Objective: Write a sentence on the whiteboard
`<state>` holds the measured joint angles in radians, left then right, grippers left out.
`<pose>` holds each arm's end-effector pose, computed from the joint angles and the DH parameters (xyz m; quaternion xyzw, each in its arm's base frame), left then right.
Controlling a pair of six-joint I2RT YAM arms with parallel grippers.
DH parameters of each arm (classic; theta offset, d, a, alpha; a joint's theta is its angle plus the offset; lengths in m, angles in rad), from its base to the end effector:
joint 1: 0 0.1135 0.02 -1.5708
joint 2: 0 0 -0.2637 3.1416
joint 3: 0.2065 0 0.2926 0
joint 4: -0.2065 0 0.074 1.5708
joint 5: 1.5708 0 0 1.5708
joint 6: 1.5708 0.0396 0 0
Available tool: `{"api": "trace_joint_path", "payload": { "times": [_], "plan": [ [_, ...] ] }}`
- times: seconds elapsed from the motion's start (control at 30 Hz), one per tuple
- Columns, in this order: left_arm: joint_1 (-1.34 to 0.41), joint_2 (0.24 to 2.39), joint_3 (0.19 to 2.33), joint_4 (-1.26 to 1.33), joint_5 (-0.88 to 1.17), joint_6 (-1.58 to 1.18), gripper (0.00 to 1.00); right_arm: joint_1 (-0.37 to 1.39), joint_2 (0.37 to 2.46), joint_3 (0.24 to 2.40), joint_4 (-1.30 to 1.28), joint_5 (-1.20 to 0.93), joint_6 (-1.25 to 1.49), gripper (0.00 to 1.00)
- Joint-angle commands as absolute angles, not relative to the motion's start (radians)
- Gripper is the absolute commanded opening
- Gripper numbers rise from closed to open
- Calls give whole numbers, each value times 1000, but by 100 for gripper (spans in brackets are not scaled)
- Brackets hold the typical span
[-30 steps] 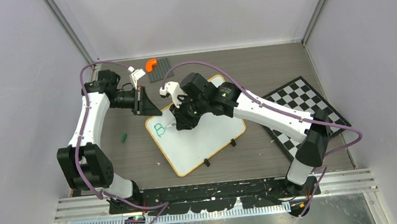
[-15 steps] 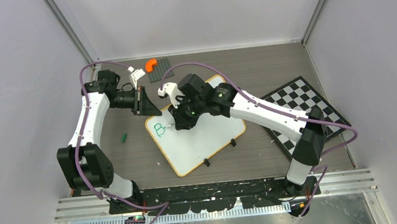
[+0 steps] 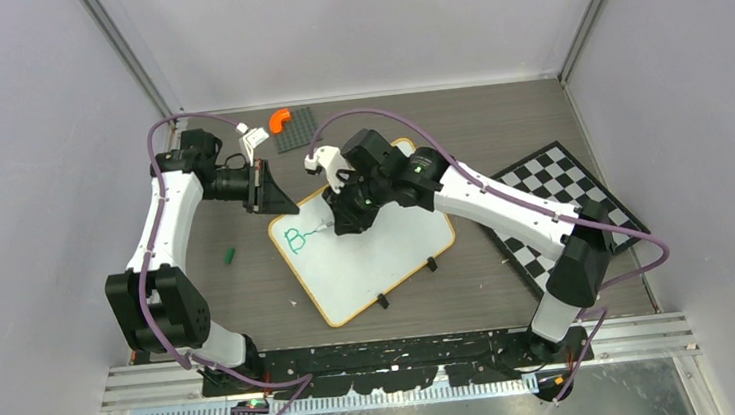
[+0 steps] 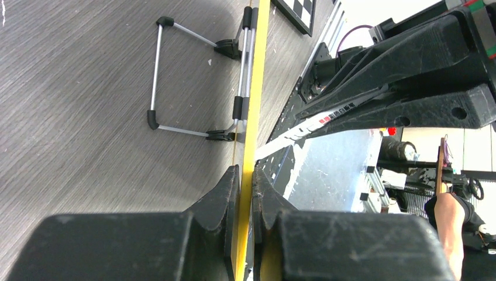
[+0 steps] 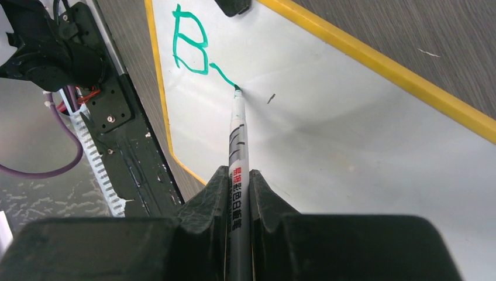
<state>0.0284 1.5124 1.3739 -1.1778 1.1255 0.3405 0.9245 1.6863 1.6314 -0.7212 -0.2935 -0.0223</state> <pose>0.3203 -0.0267 0.3085 0.1973 0.8182 -0.5005 0.2026 0.2435 0.3418 0.3412 -0.4662 0.7861 0.2882 0.2857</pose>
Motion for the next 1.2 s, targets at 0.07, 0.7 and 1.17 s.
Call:
{"api": "trace_joint_path", "payload": {
  "times": [0.07, 0.7, 1.17],
  "plan": [
    [25, 1498, 1389, -1197, 1118, 318, 0, 900, 1651, 1638, -701, -235, -48, 0],
    [24, 1501, 1387, -1194, 1118, 316, 0, 904, 1705, 1718, -706, -264, -38, 0],
    [24, 1504, 1389, -1195, 1118, 319, 0, 942, 1734, 1725, -701, -268, -35, 0]
  ]
}}
